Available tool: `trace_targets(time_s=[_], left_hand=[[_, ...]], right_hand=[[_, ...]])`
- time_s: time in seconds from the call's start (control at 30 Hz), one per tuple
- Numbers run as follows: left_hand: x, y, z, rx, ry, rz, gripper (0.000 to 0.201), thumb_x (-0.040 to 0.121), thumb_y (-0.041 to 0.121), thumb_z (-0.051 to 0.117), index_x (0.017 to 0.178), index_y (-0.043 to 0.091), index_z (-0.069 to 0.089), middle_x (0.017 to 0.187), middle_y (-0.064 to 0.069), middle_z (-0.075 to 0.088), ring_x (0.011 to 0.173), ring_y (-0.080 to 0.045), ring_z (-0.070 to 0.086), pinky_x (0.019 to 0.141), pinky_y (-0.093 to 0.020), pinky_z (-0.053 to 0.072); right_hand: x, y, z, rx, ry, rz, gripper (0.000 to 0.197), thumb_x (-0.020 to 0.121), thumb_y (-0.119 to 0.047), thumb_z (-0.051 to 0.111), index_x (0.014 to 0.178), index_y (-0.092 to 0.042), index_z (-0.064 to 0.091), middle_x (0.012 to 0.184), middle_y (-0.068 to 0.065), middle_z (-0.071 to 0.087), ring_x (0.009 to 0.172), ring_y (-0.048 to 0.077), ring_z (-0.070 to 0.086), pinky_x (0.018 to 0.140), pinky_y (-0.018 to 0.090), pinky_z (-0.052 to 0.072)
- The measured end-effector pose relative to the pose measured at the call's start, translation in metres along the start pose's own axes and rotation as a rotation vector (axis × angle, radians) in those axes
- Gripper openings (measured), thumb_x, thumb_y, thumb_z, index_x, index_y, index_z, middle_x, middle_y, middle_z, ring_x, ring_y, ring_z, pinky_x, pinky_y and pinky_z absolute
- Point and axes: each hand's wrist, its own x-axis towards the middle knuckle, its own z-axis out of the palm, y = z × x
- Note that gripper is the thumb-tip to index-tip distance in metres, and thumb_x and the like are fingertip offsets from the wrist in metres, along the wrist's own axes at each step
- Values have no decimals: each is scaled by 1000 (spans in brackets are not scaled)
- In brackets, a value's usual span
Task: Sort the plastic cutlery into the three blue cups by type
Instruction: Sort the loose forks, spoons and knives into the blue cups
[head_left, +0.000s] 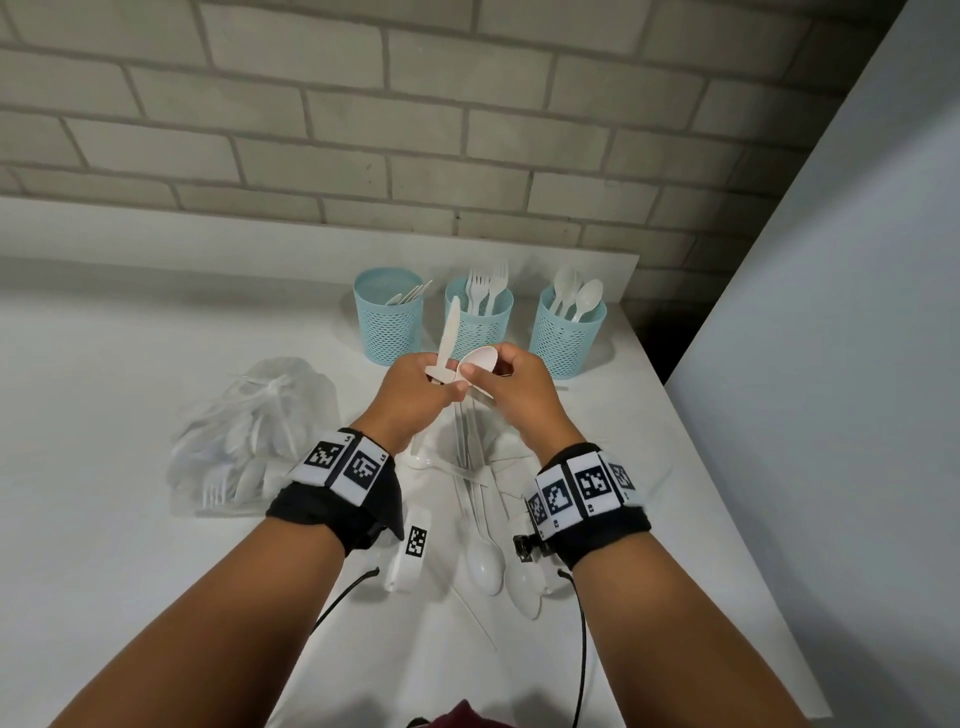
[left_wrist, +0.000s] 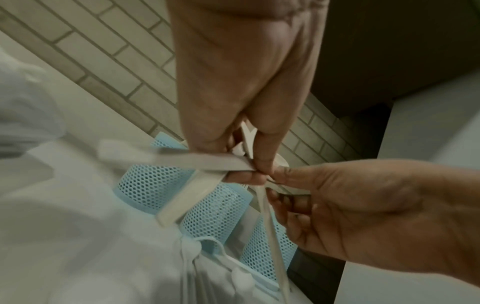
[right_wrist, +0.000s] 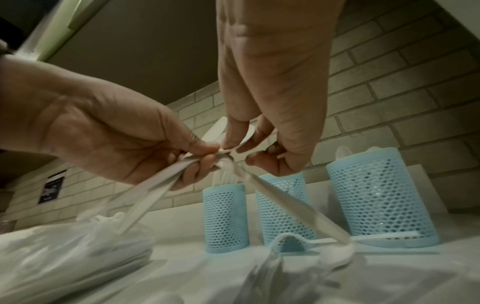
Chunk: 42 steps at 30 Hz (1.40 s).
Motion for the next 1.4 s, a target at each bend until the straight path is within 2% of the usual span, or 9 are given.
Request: trace_targets(time_s=[0.07,0.3,0.4,0.5,0.67,0.83,0.97,1.13,1.4], left_hand=[[4,-1,-2,-21,54,-8,17,83,4,67,98,9,62,78,-2,62,68,-10,58,69,-22,47],[11,-1,3,-178,78,-94,27,97,17,47,122,16,37,80,4,62,69,-9,46,61,-22,39],[15,-3,10,-269,69,-139,39,99,16,43,134,15,27,80,0,60,67,-11,43,59,-24,37],[16,-5,18,-355,36,-183,45,99,12,41,139,17,19,80,-3,54,68,-11,47,60,-26,40],[14,-7,26,-477,-55,-213,27,99,11,43,122,19,33,76,-3,52,70,-16,58,62,-29,49],[11,-12,22,-444,-149,-187,11,97,10,48,88,10,54,74,-4,52,65,-14,54,67,-25,49],[10,-16,18,-406,-121,-205,11,96,16,50,94,8,56,71,-4,49,62,-14,50,66,-28,46],[8,-18,13,-442,-186,-270,23,98,23,47,115,9,55,86,-11,49,55,-16,57,49,-25,48],[3,-9,6,-446,-225,-299,24,102,28,34,123,21,43,88,-7,64,66,-17,66,53,-22,49]], right_hand=[[0,1,-12,-145,33,30,21,87,-24,65,100,-8,62,94,4,62,88,18,58,74,23,47],[1,45,-100,-1050,170,611,55,85,-36,60,128,-7,42,134,18,43,124,34,40,101,43,36],[-13,58,-122,-1204,-22,781,65,82,-42,63,132,-7,42,136,15,45,125,33,44,102,43,38],[-27,63,-120,-1226,-140,749,42,93,-22,54,128,0,48,134,13,51,123,29,49,99,35,41],[-28,59,-94,-948,5,684,52,91,-1,42,139,6,24,134,23,47,119,34,52,98,39,43],[-23,32,-70,-365,-112,605,82,81,4,54,146,-17,8,90,15,56,52,18,55,53,28,52],[-12,0,-63,-9,-20,392,71,83,2,63,139,-17,26,87,8,60,61,14,59,58,24,58],[-1,-25,-54,441,-25,276,83,83,7,62,147,-19,16,84,8,60,70,16,61,59,24,59],[7,-10,-15,706,293,164,52,90,4,54,134,-9,29,91,5,55,73,16,62,68,26,58]])
